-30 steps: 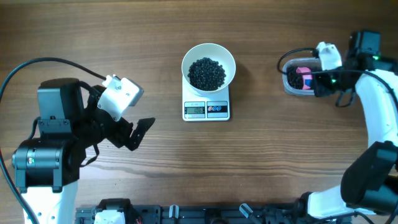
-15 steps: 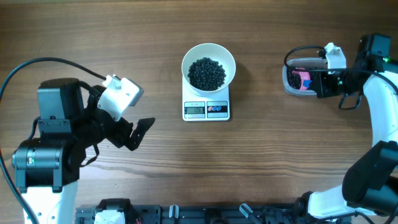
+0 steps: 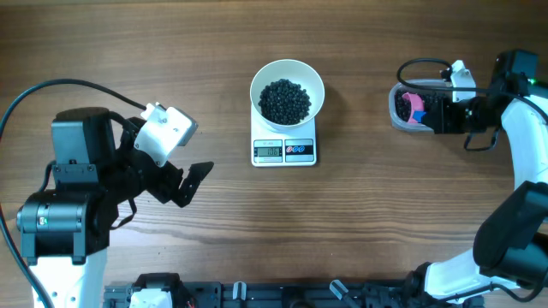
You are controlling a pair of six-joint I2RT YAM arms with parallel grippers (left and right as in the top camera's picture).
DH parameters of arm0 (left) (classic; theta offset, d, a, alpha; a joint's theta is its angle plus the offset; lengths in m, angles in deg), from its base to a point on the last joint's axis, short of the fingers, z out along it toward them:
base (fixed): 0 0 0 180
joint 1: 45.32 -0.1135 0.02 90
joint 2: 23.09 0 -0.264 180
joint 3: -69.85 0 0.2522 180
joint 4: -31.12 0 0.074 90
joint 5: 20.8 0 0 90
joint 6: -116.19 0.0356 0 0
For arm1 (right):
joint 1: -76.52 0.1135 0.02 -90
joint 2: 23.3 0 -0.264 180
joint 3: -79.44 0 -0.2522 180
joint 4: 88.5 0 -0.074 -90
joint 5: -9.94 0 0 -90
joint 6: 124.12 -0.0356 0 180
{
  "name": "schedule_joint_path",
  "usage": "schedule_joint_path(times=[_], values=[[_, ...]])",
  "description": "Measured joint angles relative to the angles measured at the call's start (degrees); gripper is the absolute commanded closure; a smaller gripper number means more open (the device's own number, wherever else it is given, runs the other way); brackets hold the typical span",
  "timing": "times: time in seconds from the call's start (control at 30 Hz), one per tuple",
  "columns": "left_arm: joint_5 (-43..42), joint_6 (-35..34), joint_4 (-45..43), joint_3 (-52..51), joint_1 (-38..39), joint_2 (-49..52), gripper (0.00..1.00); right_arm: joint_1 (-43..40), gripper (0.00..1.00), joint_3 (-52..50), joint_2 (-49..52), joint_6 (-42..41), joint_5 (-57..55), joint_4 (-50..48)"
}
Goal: Scoop item into bowl and weigh 150g on scale
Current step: 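Lower the scoop into the beans and fill it again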
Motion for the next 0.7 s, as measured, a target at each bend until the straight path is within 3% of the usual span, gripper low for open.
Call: schedule_joint_path(times=[0.33,0.7], values=[[0.0,0.0,0.0,0.0,0.0,0.0,0.0,-8.1,0.96,0.0,1.6,-1.9,9.2,0.8],[0.0,0.0,0.0,0.0,0.0,0.0,0.0,-8.7,0.96,0.0,1.6,-2.1,11.6,0.8]])
